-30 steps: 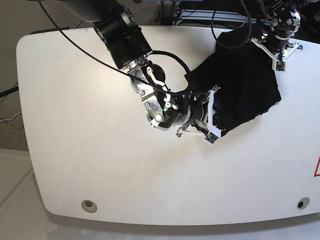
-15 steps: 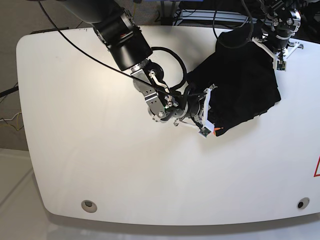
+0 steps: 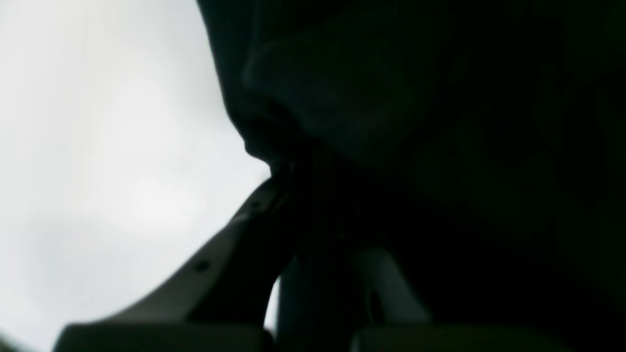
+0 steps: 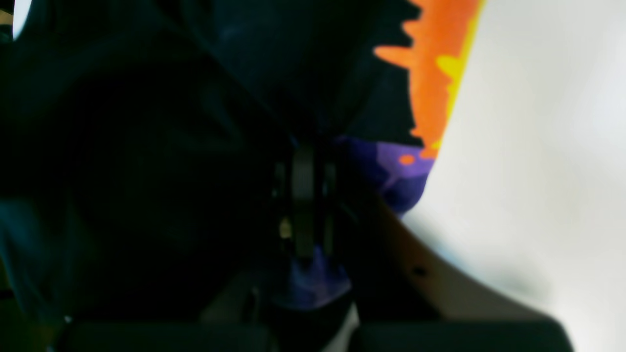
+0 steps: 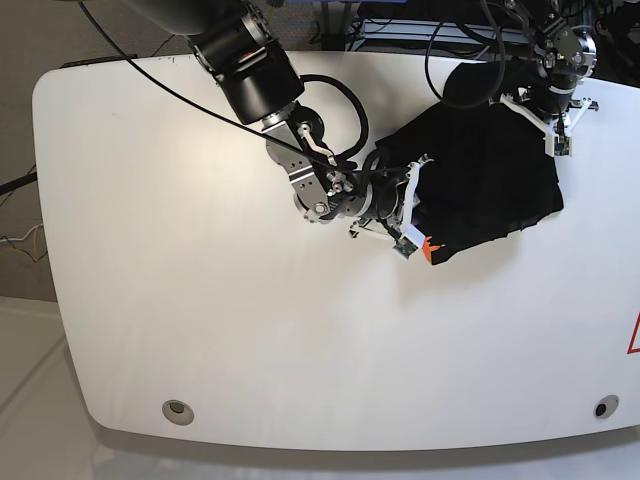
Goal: Fold the T-shirt properly
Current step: 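Swing the right gripper around the stack's corner, gripping the printed end, then rotate the black stack with both grippers holding opposite corners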
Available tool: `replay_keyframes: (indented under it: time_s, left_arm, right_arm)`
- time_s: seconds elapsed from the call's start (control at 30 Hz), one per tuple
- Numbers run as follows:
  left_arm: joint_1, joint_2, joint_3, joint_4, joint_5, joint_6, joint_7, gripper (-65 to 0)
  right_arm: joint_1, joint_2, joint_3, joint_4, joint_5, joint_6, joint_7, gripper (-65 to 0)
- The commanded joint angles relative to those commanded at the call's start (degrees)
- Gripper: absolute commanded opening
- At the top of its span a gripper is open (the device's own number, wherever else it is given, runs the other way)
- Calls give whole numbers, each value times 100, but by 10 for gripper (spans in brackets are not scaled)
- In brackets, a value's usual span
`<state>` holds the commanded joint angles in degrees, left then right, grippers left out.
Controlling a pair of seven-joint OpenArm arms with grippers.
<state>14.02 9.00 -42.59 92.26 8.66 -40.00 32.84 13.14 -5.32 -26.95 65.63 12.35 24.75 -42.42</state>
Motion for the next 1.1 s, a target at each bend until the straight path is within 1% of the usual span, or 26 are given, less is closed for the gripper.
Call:
replay_keyframes:
  time_s: [0.03, 0.17, 0.27, 0.37, 0.6, 0.8, 0.9, 1.03, 1.1]
  left_arm:
    - [-62, 0, 0, -97, 0, 0, -79, -650]
    - [-360, 0, 0, -536, 88, 0, -668, -650]
    - [-571, 0, 88, -853, 387, 0, -1108, -650]
    - [-738, 0, 281, -1143, 624, 0, -1442, -650]
    - [-1046, 0, 712, -1749, 756, 0, -1864, -650]
    - [-1424, -122, 1116, -2295, 870, 0, -2233, -650]
    - [-1600, -140, 1327, -2558, 870, 0, -2303, -650]
    - [-1785, -157, 1547, -2796, 870, 0, -2462, -650]
    - [-1855, -236, 1653, -2884, 870, 0, -2532, -650]
  right_arm:
    - [-53, 44, 70, 79, -9, 0, 0, -650]
    - [-378, 149, 484, 466, -35, 0, -9, -650]
    - [-589, 299, 826, 721, -44, -9, -9, -650]
    - [-844, 422, 1125, 976, -44, -9, -9, -650]
    - [-1398, 554, 1688, 1433, -44, -9, -9, -650]
    - [-1943, 545, 2163, 1899, -44, -9, -9, -650]
    - [-2171, 536, 2277, 2136, -44, -9, -9, -650]
    - [-2426, 527, 2286, 2418, -44, -18, -9, -650]
    - [-2541, 519, 2286, 2532, -44, -26, -9, -650]
